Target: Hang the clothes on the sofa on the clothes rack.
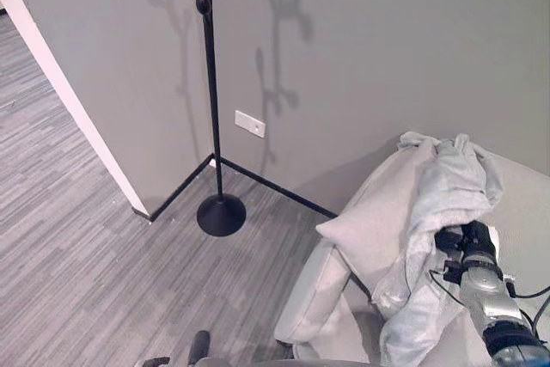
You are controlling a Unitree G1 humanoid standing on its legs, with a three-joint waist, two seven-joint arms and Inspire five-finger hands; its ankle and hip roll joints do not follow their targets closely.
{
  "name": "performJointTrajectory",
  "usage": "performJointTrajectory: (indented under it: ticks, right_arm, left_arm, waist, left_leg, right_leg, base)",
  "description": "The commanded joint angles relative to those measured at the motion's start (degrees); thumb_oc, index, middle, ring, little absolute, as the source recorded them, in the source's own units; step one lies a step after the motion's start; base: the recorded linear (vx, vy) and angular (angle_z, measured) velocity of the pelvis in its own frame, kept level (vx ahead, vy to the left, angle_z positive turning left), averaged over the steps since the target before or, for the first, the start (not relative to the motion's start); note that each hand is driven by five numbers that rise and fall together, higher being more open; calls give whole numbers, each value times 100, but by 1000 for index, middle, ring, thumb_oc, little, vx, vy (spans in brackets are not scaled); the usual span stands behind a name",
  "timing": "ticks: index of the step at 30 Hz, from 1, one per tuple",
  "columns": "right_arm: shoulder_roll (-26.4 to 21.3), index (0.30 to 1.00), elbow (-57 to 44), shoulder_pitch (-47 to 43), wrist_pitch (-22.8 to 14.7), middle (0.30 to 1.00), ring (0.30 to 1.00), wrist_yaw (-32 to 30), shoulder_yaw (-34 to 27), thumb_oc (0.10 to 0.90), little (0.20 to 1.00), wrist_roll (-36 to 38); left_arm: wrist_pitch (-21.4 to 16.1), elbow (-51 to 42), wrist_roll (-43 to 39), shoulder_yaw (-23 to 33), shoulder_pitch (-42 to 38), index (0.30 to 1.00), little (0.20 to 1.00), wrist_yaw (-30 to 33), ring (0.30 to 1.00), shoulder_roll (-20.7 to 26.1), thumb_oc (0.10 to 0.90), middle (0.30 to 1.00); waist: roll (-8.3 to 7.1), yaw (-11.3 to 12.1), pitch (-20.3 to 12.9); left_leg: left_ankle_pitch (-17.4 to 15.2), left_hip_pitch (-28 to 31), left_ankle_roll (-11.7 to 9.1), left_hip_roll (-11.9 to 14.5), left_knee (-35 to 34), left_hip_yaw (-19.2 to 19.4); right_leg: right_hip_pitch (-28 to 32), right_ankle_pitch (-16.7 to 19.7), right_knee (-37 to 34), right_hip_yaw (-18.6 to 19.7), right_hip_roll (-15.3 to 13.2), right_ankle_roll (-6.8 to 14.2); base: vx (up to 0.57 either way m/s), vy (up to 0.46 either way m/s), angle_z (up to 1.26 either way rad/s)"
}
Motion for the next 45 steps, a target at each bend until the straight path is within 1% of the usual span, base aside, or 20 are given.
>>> performJointTrajectory:
  ticks: [1,4,5,7,8,13,16,19,20,23,25,28,29,32,34,37,39,43,44,45]
  right_arm:
    - [74,300,-1317,-839,-1105,300,300,250,-388,400,300,-236]
    - [46,300,-2493,-708,-1465,300,300,311,-719,400,300,-135]
    - [53,300,-2524,-684,-1450,300,300,314,-734,400,300,-136]
    - [53,300,-2832,-673,-1607,300,300,382,-809,400,300,35]
    - [49,300,-3015,-802,-1782,300,300,427,-726,400,300,285]
    - [-67,300,-3535,-1330,-2023,300,300,919,-34,400,300,1192]
    - [-105,300,-3593,-1830,-2063,300,300,1285,609,400,300,1882]
    - [-76,300,-3472,-2292,-1978,300,300,1618,1307,400,300,2579]
    - [-33,300,-3476,-2408,-1913,300,300,1679,1505,400,300,2705]
    - [-37,300,-3440,-2894,-1686,300,300,1949,2155,400,300,2989]
    - [-91,300,-3452,-3229,-1554,300,300,2122,2482,400,300,3161]
    - [-123,300,-3461,-3426,-1526,300,300,2184,2655,400,300,3255]
    - [-222,300,-3558,-3943,-1434,300,300,2432,3070,400,300,3611]
    - [-227,300,-3663,-4390,-1394,300,300,2610,3439,400,300,3941]
    - [-213,300,-3700,-4531,-1389,300,300,2634,3519,400,300,4011]
    - [-216,300,-3717,-4848,-1419,300,300,2727,3669,400,300,4235]
    - [-224,300,-3645,-5009,-1453,300,300,2756,3720,400,300,4330]
    - [-183,300,-3599,-5163,-1461,300,300,2785,3821,400,300,4522]
    - [-226,300,-3643,-5292,-1484,300,300,2826,3916,400,300,4686]
    - [-272,300,-3681,-5347,-1512,300,300,2841,3938,400,300,4730]
  left_arm:
    - [-127,105,89,-88,-516,900,900,56,900,-1,800,900]
    - [-172,-2,77,-24,-453,900,900,77,900,-29,800,900]
    - [-171,-6,78,-30,-449,900,900,77,900,-28,800,900]
    - [-206,-95,-65,69,-425,900,900,95,900,-19,800,900]
    - [-274,-286,-476,233,-398,900,900,113,900,25,800,900]
    - [-577,-1467,-1578,644,-239,900,900,349,900,334,800,900]
    - [-773,-2595,-2040,901,4,900,900,494,900,612,800,900]
    - [-909,-4168,-2332,1209,388,900,900,623,900,858,800,900]
    - [-933,-4500,-2334,1281,456,900,900,643,900,898,800,900]
    - [-1030,-5610,-2014,1685,739,900,900,851,900,1057,800,900]
    - [-1099,-6071,-1681,1907,810,900,900,977,900,1195,800,900]
    - [-1098,-6186,-1507,1972,828,900,900,1039,900,1220,800,900]
    - [-1195,-6554,-1035,2194,863,900,900,1281,900,1342,800,900]
    - [-1254,-6910,-649,2496,917,900,900,1622,900,1385,800,900]
    - [-1277,-7005,-547,2581,919,900,900,1725,900,1392,800,900]
    - [-1432,-7622,-255,2810,999,900,900,1877,900,1509,800,900]
    - [-1500,-7985,-166,2797,1106,900,900,1740,900,1623,800,900]
    - [-1514,-8220,189,2610,1184,900,900,1650,900,1840,800,900]
    - [-1441,-8337,824,2441,1160,900,900,1798,900,2065,800,900]
    - [-1416,-8389,1022,2388,1160,900,900,1831,900,2122,800,900]
  waist:
    - [-235,443,140]
    - [-232,473,130]
    - [-232,475,131]
    - [-241,509,119]
    - [-258,569,126]
    - [-311,761,160]
    - [-335,918,182]
    - [-319,1091,211]
    - [-336,1107,211]
    - [-342,1236,231]
    - [-345,1331,237]
    - [-369,1348,236]
    - [-405,1489,250]
    - [-426,1621,271]
    - [-446,1630,277]
    - [-470,1769,271]
    - [-475,1823,278]
    - [-488,1885,290]
    - [-503,1922,300]
    - [-528,1915,309]
  left_leg:
    - [-383,412,28,85,48,-129]
    - [-396,431,19,71,48,-172]
    - [-396,433,19,71,48,-176]
    - [-402,444,13,56,48,-191]
    - [-395,451,5,45,48,-222]
    - [-355,444,-16,17,48,-301]
    - [-336,449,-27,8,48,-346]
    - [-349,486,-48,34,48,-362]
    - [-309,447,-39,4,48,-391]
    - [-309,466,-65,9,48,-434]
    - [-337,493,-90,33,48,-442]
    - [-298,454,-85,0,48,-469]
    - [-290,447,-105,-10,48,-521]
    - [-324,491,-140,20,48,-553]
    - [-283,456,-131,-19,48,-584]
    - [-274,442,-145,-49,48,-653]
    - [-271,427,-152,-54,48,-683]
    - [-265,409,-152,-56,48,-720]
    - [-306,435,-173,-10,48,-717]
    - [-261,398,-158,-49,48,-741]
  right_leg:
    - [113,-14,62,-191,-240,363]
    - [138,-19,62,-223,-261,366]
    - [142,-21,62,-226,-260,366]
    - [169,-26,62,-240,-267,366]
    - [196,-26,62,-268,-274,360]
    - [222,-31,62,-335,-272,345]
    - [266,-35,62,-373,-269,322]
    - [343,-76,62,-402,-227,292]
    - [325,-58,62,-422,-256,292]
    - [375,-73,62,-459,-254,262]
    - [420,-103,62,-475,-227,246]
    - [405,-81,62,-501,-256,250]
    - [449,-92,62,-572,-264,237]
    - [533,-131,62,-637,-249,221]
    - [524,-110,62,-668,-282,223]
    - [569,-115,62,-752,-297,217]
    - [578,-115,62,-785,-299,220]
    - [585,-111,62,-815,-299,221]
    - [611,-142,62,-810,-261,218]
    - [588,-106,62,-829,-290,229]
  base:
    - [1,2,11]
    - [7,2,12]
    - [11,-2,8]
    - [9,-2,9]
    - [2,-6,12]
    - [-10,-17,13]
    - [3,-28,7]
    - [1,-14,10]
    - [2,-7,9]
    - [-4,-1,12]
    - [19,-17,9]
    - [6,-8,10]
    - [19,-19,14]
    - [22,-25,7]
    - [-1,-4,9]
    - [12,0,12]
    - [-2,2,9]
    - [-3,-4,7]
    - [-6,-10,9]
    - [-7,-11,10]
